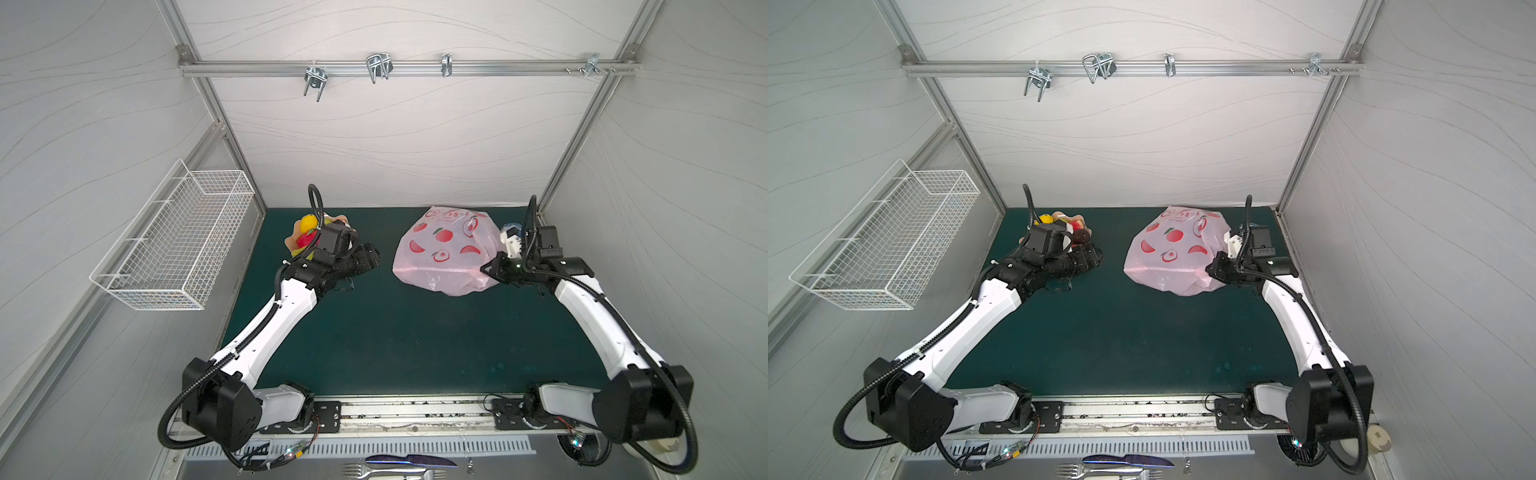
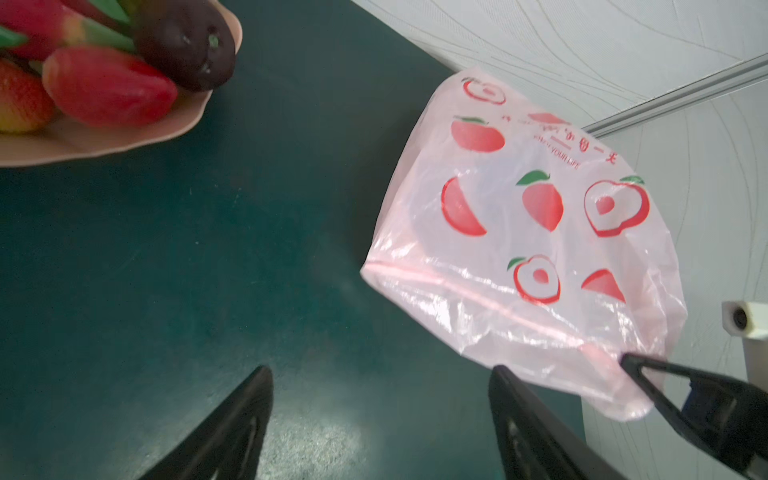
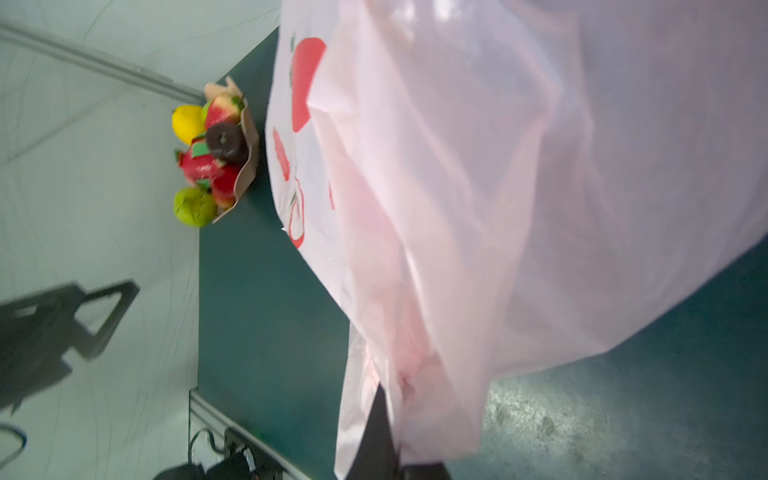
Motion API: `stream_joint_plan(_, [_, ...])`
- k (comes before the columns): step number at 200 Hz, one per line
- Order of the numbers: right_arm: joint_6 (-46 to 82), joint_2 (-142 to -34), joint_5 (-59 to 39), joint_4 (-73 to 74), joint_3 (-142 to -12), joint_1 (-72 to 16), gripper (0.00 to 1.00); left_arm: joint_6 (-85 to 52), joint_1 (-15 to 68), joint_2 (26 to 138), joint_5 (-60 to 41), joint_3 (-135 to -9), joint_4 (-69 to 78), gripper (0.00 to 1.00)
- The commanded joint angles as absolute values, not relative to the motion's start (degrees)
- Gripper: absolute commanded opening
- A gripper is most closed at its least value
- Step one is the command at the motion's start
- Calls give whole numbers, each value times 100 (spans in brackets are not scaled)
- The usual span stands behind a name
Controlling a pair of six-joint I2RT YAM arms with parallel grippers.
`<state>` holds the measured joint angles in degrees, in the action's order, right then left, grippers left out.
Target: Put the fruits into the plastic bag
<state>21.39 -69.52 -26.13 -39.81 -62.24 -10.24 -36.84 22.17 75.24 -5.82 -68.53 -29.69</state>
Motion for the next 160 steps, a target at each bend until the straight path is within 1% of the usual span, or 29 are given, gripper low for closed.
stream_joint_plan(1, [1445, -6631, -3422, -4914, -6205, -1259, 0, -3195, 2192, 7849, -222, -7658, -3271, 85])
stream_joint_plan(19, [1210, -6544, -3825, -5354, -6243, -1543, 0, -2879, 2086, 8162, -239, -8199, -3455, 88])
stream_joint_plan(41, [820, -6673, -4237, -6100, -6478, -1918, 0, -2479, 1865, 8598, -321, -8949, -3823, 89])
stream_joint_plan(56, [612, -6792, -4171, -6582, -6695, -2175, 0, -2237, 1690, 8875, -363, -9379, -4033, 89])
stream_joint_plan(78, [490, -7073, -3388, -7233, -7101, -2269, 1, -2042, 1491, 9210, -299, -9789, -4330, 89])
stream_joint_plan(100, [322, -7492, -2021, -7602, -7592, -2244, 3, -1968, 1459, 9421, -312, -9828, -4489, 89])
stream_joint_plan(114, [174, -7946, -1211, -7644, -7991, -2224, 6, -1993, 1460, 9448, -466, -9619, -4451, 89])
stream_joint_plan(141, [-121, -8896, -499, -7497, -8760, -2201, 9, -2049, 1479, 9310, -629, -9017, -4280, 88])
stream_joint_plan(160, [-185, -9659, 102, -7355, -9556, -2042, 10, -2074, 1494, 9161, -606, -8656, -4263, 88])
